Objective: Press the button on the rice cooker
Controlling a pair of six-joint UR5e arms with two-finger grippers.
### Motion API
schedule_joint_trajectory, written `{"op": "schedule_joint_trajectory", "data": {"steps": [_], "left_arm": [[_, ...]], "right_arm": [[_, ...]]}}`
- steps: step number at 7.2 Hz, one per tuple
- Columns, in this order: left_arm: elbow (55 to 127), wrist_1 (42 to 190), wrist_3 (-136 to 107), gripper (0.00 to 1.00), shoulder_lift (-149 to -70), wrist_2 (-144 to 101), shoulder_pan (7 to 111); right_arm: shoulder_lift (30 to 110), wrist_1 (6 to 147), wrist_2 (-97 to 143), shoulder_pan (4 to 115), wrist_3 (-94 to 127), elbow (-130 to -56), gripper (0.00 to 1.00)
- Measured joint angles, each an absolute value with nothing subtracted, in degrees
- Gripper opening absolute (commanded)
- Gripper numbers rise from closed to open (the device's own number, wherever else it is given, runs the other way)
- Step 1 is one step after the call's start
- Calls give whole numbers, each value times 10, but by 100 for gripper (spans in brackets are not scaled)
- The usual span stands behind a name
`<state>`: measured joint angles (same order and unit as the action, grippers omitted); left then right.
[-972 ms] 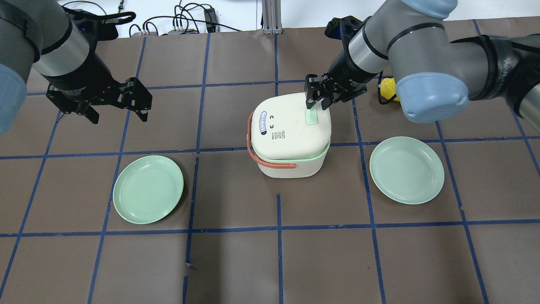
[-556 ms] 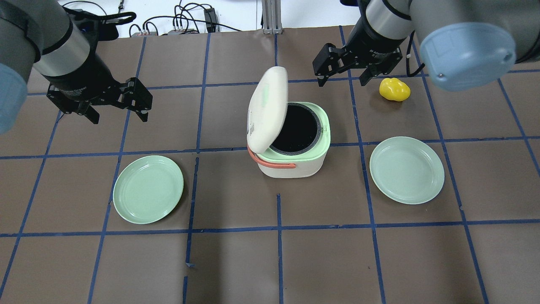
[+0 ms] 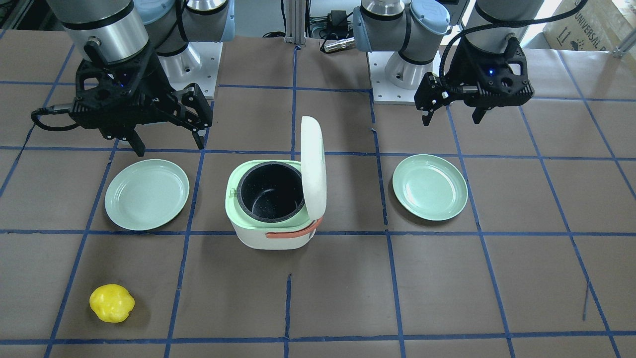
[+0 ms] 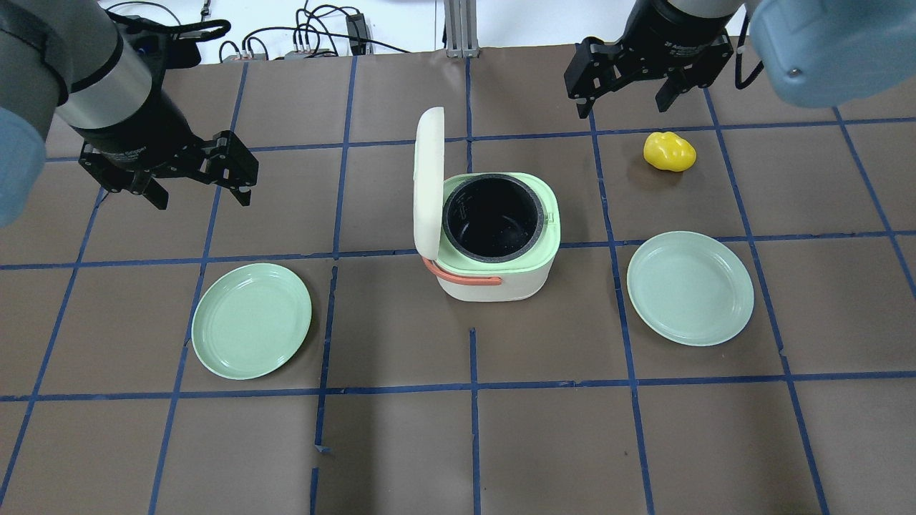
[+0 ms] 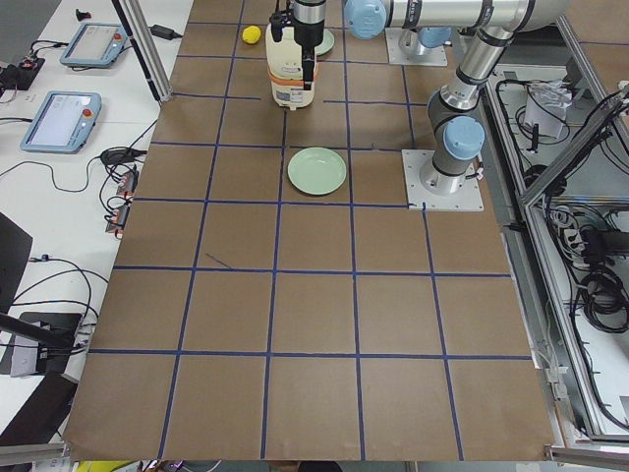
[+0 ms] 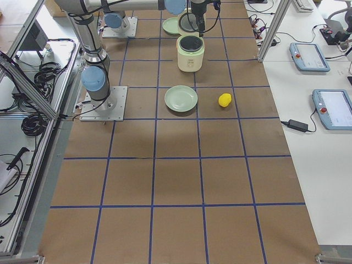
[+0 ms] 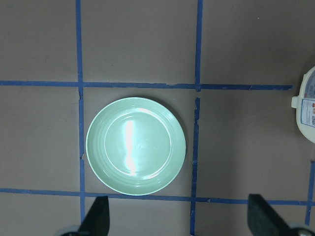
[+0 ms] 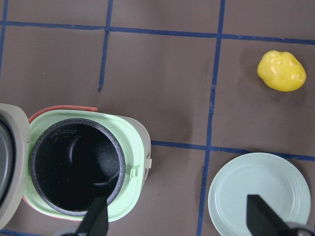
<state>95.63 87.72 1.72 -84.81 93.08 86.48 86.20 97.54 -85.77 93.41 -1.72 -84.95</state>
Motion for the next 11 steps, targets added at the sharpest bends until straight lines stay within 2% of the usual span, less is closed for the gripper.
{"op": "schedule_joint_trajectory", "data": {"steps": [4, 11], "left_arm": [[956, 877, 18, 100, -848, 931, 865], [956, 877, 18, 100, -848, 931, 865]], "right_arm": [[871, 946, -868, 891, -18, -848, 100], [872, 892, -872, 888, -25, -853, 100]]}}
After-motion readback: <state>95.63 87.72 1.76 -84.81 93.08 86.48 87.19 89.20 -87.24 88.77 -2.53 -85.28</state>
